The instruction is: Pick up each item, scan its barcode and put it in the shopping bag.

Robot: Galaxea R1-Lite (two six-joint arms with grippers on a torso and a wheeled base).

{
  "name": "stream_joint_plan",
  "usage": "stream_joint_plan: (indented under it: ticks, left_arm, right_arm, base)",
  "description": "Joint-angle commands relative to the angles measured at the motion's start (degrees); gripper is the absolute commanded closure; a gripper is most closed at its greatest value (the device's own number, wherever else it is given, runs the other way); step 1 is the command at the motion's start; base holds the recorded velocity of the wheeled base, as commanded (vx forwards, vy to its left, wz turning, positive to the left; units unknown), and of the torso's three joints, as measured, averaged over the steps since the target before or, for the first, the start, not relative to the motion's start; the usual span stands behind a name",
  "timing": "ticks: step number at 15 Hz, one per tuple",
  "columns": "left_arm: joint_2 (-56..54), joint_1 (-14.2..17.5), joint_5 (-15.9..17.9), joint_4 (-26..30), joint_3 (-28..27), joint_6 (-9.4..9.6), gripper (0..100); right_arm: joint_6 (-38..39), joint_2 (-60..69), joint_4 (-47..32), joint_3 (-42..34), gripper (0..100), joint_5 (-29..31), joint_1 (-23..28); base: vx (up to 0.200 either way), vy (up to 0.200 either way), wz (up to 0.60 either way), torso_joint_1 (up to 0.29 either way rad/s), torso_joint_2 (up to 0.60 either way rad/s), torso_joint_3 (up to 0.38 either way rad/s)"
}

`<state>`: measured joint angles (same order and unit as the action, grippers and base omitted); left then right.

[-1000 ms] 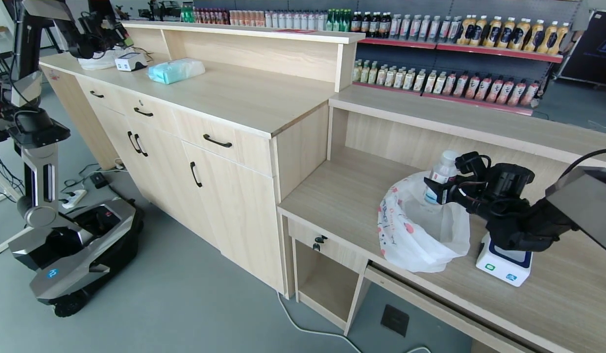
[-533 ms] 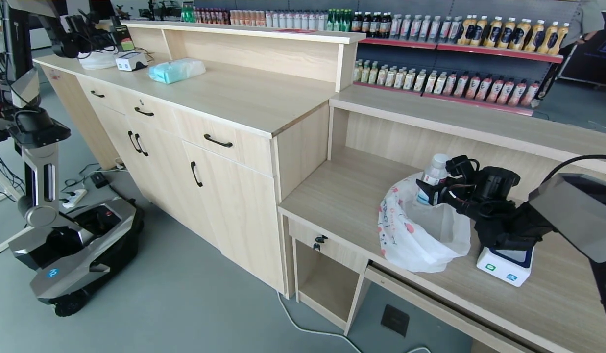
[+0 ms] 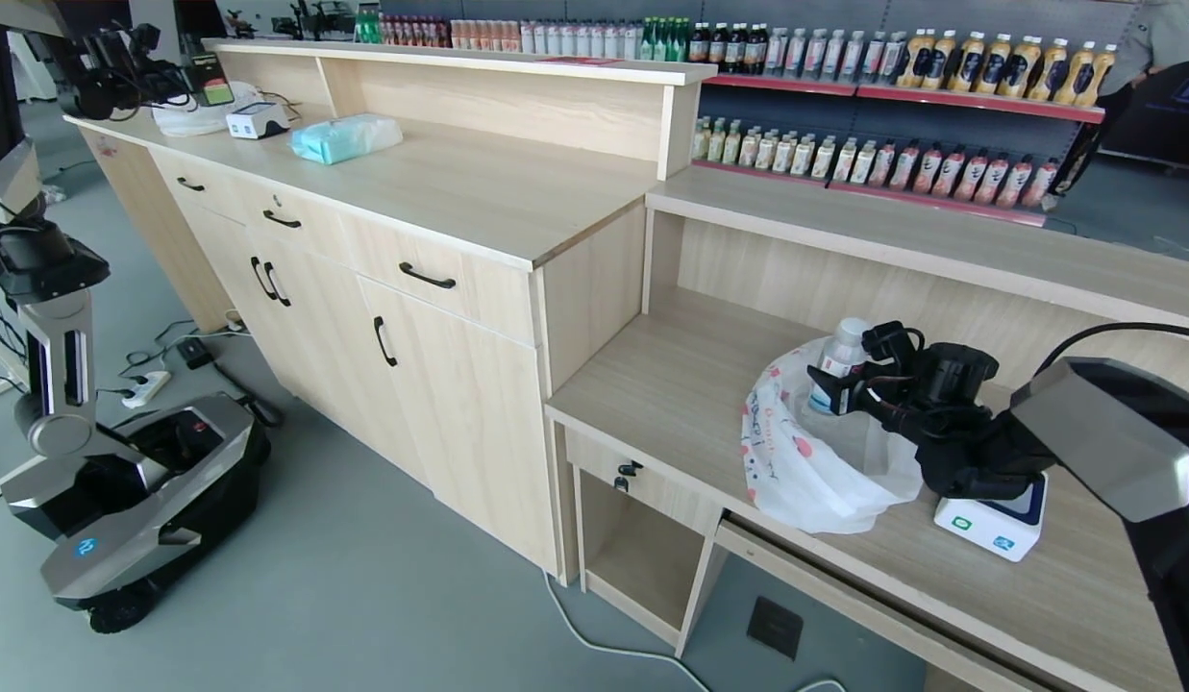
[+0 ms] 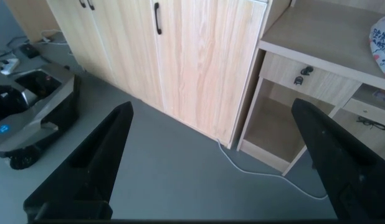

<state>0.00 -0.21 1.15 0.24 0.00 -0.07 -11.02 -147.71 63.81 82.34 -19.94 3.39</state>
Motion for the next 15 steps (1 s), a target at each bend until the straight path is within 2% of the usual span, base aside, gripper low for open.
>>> stream_joint_plan:
  ticks: [1, 8, 9, 12, 15]
  left_arm:
    - [0.09, 0.03, 0.08, 0.02, 0.00, -0.01, 0]
    - [0.09, 0.03, 0.00, 0.02, 0.00, -0.01, 0]
    - [0.09, 0.03, 0.00, 0.02, 0.00, -0.01, 0]
    - [0.09, 0.03, 0.00, 0.02, 0.00, -0.01, 0]
    - [0.09, 0.03, 0.00, 0.02, 0.00, -0.01, 0]
  right_arm:
    - [-0.14, -0.91, -0.17, 0.19, 100, -0.01, 0.13]
    - [-1.20, -1.44, -1.75, 0.63, 100, -0.01, 0.74]
    - [-1.20, -1.35, -1.84, 0.72, 0, -0.01, 0.74]
    - [-0.93, 0.67, -2.55, 0.72, 0, -0.18, 0.74]
    - [-0.67, 8.58, -4.04, -3.32, 0, -1.50, 0.83]
  base:
    - [0.000, 0.000, 0.00, 0.000, 0.00, 0.000]
    - [0.000, 0.000, 0.00, 0.000, 0.00, 0.000]
    - [0.000, 0.000, 0.00, 0.000, 0.00, 0.000]
    - [0.000, 0.000, 0.00, 0.000, 0.00, 0.000]
    - [0.000, 0.000, 0.00, 0.000, 0.00, 0.000]
